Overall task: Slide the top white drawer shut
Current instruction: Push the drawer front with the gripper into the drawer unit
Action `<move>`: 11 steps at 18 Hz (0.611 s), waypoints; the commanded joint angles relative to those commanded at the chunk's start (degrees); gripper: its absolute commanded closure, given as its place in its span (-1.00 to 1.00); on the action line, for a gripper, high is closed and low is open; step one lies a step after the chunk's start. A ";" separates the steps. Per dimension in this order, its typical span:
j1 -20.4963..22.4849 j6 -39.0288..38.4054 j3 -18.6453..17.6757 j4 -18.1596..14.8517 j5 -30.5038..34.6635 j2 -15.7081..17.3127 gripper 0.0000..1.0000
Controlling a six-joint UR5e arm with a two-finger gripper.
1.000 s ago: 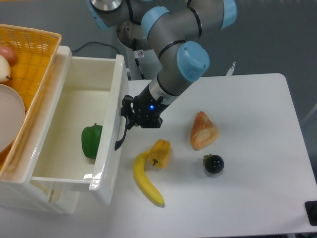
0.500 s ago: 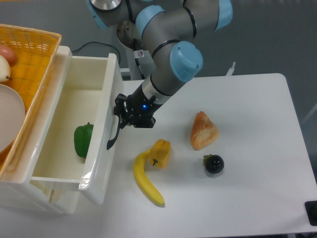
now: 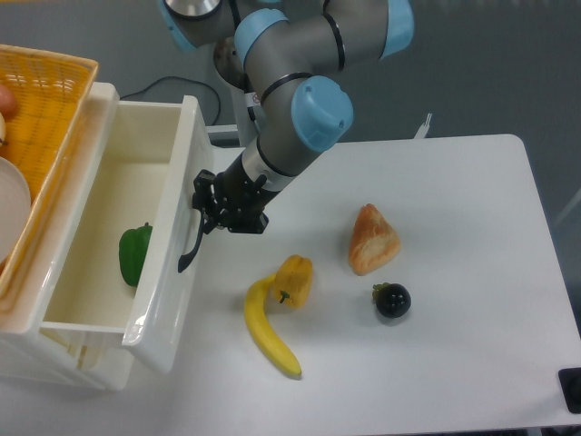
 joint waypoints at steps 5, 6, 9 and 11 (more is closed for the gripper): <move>-0.09 0.00 0.09 0.18 0.00 -0.35 1.00; -0.09 0.00 0.09 0.26 0.00 -0.35 1.00; 0.00 0.00 0.09 0.35 0.09 -0.53 1.00; 0.00 0.00 0.09 0.35 0.09 -0.62 1.00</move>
